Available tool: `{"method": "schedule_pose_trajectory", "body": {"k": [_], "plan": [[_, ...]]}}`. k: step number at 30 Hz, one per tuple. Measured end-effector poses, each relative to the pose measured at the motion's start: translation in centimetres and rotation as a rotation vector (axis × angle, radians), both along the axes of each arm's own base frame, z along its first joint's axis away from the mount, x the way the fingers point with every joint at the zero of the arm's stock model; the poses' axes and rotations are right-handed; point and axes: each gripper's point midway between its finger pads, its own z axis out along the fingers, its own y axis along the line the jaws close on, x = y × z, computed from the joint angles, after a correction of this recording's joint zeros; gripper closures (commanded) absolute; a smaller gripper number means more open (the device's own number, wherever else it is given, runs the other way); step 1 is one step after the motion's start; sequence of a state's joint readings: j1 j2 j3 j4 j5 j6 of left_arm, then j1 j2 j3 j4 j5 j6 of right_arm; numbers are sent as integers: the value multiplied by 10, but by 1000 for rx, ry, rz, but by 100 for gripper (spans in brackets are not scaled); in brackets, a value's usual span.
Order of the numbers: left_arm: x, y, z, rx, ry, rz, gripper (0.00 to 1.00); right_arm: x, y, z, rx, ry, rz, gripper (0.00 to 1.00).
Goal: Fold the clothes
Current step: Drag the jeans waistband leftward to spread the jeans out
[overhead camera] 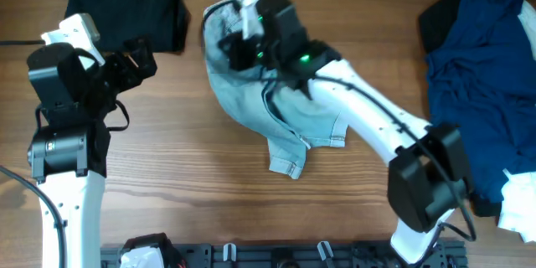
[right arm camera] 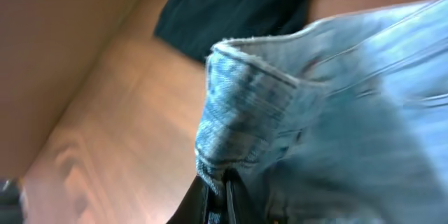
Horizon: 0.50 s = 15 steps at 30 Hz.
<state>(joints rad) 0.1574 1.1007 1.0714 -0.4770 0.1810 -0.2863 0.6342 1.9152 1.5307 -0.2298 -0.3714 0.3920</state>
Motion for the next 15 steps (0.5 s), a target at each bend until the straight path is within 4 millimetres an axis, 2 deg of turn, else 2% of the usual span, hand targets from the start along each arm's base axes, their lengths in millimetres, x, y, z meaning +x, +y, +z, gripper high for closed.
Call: {"method": "schedule_pose_trajectory", "body": {"k": [1,3,4,6,8,9,11,13,15], "plan": [[0,4,2,11,-8,19,0,-20,17,-5,-14,11,55,90],[-1,12,6,23,-19,51,0,-60,48,-11,-39,24,160,42],[-2,17,6,27,-19,66,0,-81,59,-15,-52,39,209,30],[-4,25,5,31,-13,91,0,-117,75,-22,-82,72,291,16],[-8,39,1,31,5,133,0,-150,82,-32,-122,124,362,11],[-11,47,-1,30,16,156,0,-155,79,-35,-139,143,371,10],[-15,56,-5,27,33,185,0,-149,63,-40,-169,187,346,9],[-18,61,-7,24,44,199,0,-128,38,-36,-181,212,281,1],[-19,60,-9,19,54,196,0,-106,11,-28,-186,223,206,0]]}}
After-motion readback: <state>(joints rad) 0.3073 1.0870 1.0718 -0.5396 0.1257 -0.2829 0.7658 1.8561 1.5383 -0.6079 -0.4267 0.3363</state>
